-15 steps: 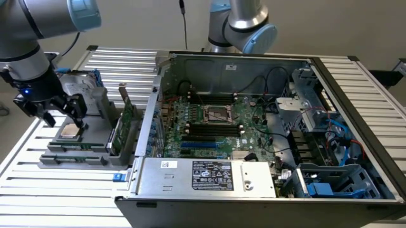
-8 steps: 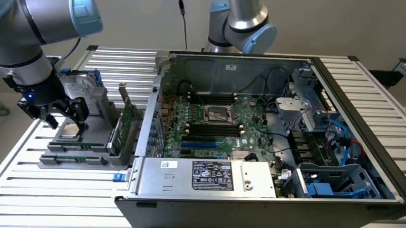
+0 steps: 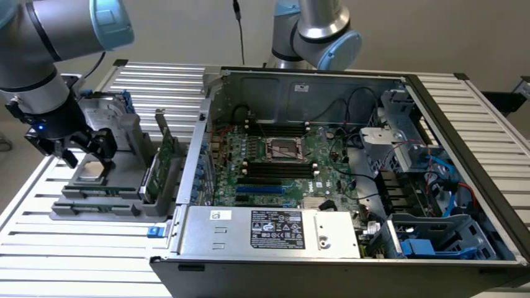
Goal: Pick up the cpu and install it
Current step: 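Pick up the cpu and move it towards the insertion slot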
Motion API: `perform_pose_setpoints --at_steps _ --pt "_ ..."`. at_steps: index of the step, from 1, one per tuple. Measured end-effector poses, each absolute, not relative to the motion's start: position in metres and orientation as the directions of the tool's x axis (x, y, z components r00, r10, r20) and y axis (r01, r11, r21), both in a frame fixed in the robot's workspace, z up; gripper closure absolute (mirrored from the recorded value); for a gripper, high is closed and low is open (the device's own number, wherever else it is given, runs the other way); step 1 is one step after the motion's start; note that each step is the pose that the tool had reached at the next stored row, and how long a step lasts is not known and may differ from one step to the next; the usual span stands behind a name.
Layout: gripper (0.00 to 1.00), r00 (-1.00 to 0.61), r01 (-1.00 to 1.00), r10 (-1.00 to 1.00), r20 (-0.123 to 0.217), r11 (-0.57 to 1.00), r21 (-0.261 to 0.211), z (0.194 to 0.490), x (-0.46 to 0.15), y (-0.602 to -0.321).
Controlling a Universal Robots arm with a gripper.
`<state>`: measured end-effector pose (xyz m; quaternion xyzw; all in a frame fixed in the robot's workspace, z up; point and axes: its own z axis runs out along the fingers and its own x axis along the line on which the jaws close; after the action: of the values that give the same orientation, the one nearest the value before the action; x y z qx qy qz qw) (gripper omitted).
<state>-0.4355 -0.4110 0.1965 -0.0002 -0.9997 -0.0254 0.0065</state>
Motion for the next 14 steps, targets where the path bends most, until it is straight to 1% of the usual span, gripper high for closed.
perform_pose_setpoints --at_steps 14 --pt "0.25 -1.0 0.003 0.002 0.013 0.999 0.051 0.1896 -0.4355 -0.4149"
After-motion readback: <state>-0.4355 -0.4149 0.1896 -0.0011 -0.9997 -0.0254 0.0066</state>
